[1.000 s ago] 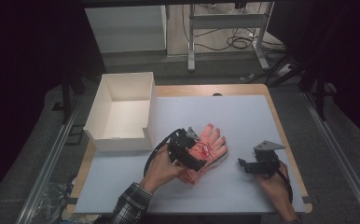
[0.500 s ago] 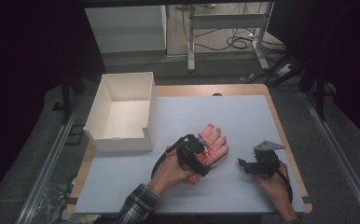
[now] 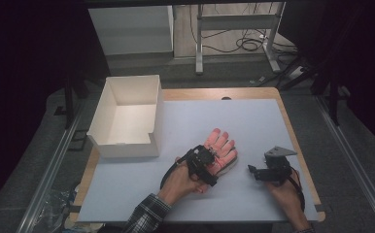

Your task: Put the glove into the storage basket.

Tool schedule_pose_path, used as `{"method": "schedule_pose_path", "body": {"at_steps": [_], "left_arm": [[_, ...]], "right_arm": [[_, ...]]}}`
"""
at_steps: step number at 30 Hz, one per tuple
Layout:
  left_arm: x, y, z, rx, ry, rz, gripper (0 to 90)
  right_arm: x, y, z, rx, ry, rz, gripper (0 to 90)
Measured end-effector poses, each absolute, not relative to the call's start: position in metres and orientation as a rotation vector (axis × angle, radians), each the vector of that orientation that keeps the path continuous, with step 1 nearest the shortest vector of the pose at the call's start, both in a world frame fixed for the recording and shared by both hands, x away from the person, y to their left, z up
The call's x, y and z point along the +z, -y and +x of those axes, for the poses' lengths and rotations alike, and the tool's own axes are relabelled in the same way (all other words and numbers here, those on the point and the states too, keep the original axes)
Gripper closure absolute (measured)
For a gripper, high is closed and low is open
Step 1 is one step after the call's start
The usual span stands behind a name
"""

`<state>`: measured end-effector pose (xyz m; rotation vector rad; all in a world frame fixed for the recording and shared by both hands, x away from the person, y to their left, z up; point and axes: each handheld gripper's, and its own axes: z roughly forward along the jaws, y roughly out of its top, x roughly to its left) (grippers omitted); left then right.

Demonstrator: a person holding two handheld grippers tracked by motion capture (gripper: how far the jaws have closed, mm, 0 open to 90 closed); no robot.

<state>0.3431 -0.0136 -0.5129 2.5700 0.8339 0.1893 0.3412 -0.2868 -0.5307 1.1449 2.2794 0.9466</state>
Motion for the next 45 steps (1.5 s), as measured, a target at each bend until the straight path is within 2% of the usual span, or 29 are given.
{"method": "schedule_pose_path", "body": {"at_steps": [6,10,15,24,31,45], "left_arm": [[-0.506,0.010,0.343,0.137,-0.798,2.569,37.9],[-0.504,0.008,0.343,0.127,-0.778,2.563,44.0],[-0.500,0.007,0.343,0.126,-0.751,2.561,45.5],[-0.488,-0.001,0.350,0.076,-0.798,2.506,45.5],[-0.470,-0.002,0.354,0.170,-0.790,2.518,45.0],[-0.444,-0.014,0.372,0.195,-0.841,2.469,45.0]], "right_arm": [[-0.531,0.287,0.341,0.947,-2.280,1.145,18.2],[-0.531,0.287,0.341,0.946,-2.280,1.144,18.2],[-0.531,0.287,0.341,0.946,-2.280,1.144,18.2],[-0.531,0.287,0.341,0.947,-2.279,1.148,18.2],[-0.531,0.287,0.341,0.946,-2.280,1.146,18.2],[-0.531,0.287,0.341,0.946,-2.279,1.149,18.2]]}}
